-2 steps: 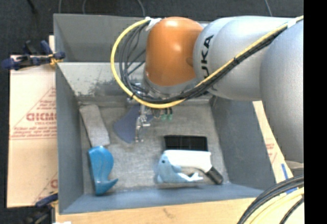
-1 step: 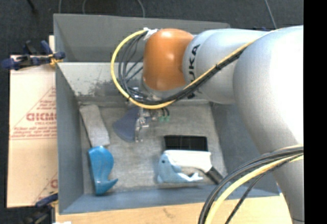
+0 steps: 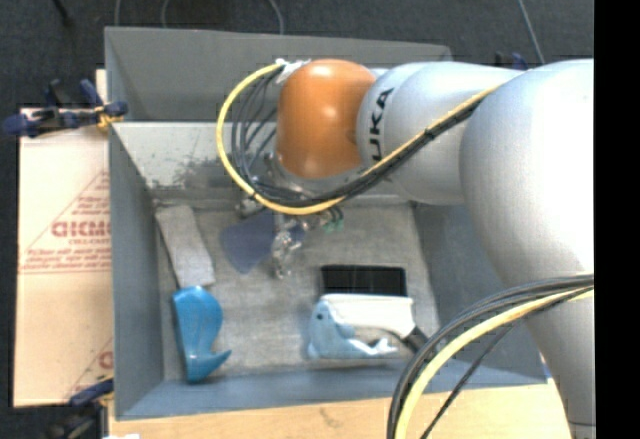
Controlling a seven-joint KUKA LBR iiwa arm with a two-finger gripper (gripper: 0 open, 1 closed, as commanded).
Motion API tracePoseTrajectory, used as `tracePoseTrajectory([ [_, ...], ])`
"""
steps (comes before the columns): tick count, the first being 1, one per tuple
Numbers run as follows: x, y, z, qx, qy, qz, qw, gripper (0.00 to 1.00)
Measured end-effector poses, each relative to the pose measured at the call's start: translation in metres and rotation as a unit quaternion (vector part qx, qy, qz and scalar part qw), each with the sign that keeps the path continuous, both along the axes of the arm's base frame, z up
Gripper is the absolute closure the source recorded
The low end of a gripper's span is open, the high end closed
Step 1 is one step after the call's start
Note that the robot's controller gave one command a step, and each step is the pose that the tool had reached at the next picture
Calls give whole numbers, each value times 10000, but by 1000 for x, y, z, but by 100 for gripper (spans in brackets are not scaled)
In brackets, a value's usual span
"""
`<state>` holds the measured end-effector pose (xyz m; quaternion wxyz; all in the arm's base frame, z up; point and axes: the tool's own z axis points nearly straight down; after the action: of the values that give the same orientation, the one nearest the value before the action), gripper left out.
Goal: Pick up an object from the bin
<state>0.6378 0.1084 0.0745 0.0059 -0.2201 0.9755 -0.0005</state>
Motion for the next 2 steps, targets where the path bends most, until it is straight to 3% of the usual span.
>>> tracePoseTrajectory([
  [1,2,-1,0,4,10,191,9998,0],
  [2,2,-1,2,4,17,-16,10000,100],
])
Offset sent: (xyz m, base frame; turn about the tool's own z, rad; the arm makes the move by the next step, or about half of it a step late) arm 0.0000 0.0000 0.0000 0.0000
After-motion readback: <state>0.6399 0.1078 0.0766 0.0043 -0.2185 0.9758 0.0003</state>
